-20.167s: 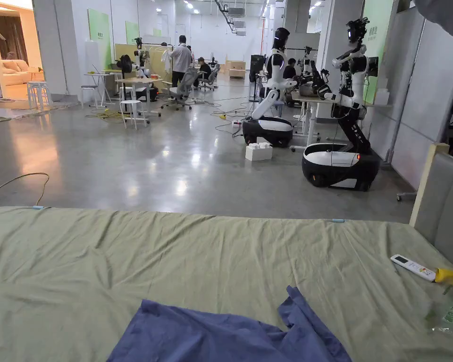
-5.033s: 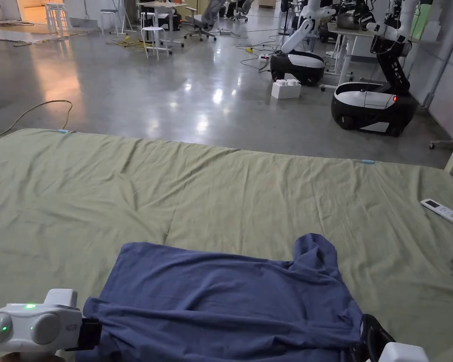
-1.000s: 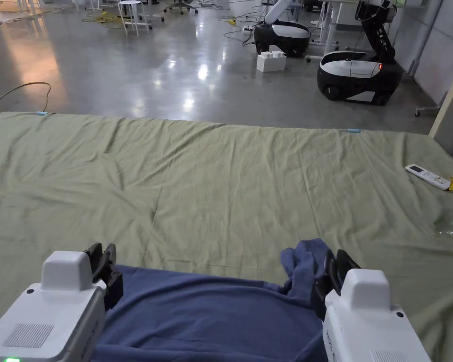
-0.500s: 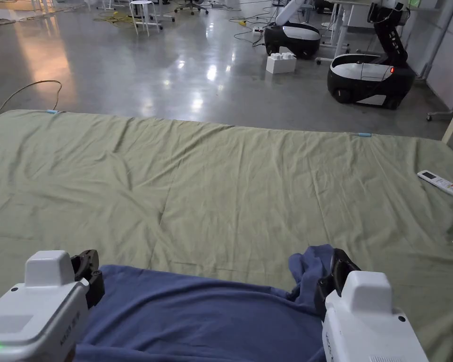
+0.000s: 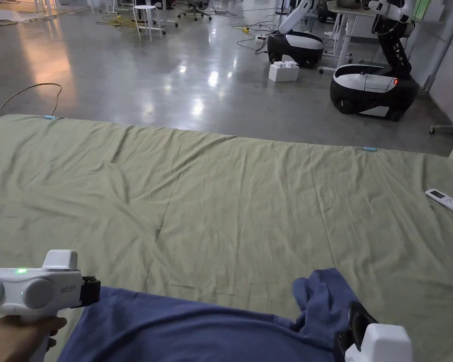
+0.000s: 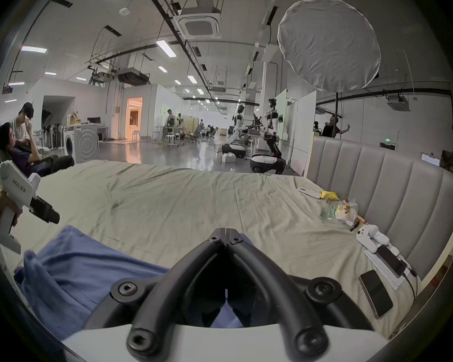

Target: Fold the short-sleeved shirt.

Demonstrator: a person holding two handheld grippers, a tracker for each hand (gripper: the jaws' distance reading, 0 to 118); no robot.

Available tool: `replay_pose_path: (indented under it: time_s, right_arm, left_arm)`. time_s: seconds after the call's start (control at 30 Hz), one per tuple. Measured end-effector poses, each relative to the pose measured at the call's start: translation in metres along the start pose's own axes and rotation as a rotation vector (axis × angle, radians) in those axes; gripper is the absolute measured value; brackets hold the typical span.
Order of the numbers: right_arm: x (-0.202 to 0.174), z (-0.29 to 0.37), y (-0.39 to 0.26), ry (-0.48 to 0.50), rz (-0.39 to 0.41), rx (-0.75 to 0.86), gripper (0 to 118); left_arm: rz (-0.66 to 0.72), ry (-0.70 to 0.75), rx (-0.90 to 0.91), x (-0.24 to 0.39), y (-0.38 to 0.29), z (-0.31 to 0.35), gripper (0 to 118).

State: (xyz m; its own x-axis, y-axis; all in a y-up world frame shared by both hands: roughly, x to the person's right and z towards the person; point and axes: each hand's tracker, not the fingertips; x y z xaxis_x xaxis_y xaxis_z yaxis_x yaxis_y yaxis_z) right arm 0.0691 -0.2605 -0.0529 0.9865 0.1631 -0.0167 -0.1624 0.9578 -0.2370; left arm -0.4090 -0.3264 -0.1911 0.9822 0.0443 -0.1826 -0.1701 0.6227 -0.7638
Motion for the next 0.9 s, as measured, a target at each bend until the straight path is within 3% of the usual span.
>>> replay_pose_path:
  time_s: [0.03,0.07,0.33,0.4,0.5,0.53,0.67,0.83,0.9]
  right_arm:
    - [0.002,-0.002,-0.003,-0.003,0.004,-0.012,1]
    - [0.003,-0.004,-0.006,-0.007,0.006,-0.025,1]
    - [0.016,-0.015,-0.024,-0.027,0.011,-0.094,1]
    - [0.019,-0.017,-0.027,-0.031,0.005,-0.11,1]
    - [0.023,-0.022,-0.032,-0.037,-0.015,-0.137,1]
    - [0.025,-0.025,-0.033,-0.036,-0.023,-0.147,1]
    - [0.037,-0.037,-0.038,-0.033,-0.083,-0.21,1]
    - [0.066,-0.075,-0.036,-0.032,-0.092,-0.333,1]
    - [0.08,-0.101,-0.034,-0.017,-0.101,-0.419,11]
  left_arm:
    - [0.013,-0.009,-0.011,-0.002,0.004,-0.01,67]
    - [0.025,-0.008,-0.04,-0.002,0.007,-0.018,73]
    - [-0.052,0.035,-0.208,0.01,0.007,-0.065,72]
    - [-0.083,0.044,-0.182,0.017,0.006,-0.056,63]
    - [-0.124,0.056,-0.125,0.029,0.0,-0.05,18]
    - [-0.141,0.05,-0.117,0.024,0.004,-0.054,13]
    - [-0.16,0.037,-0.134,0.027,0.003,-0.056,8]
    - [-0.1,0.005,-0.094,0.02,0.005,-0.035,6]
    - [-0.111,-0.005,-0.065,0.02,0.003,-0.023,6]
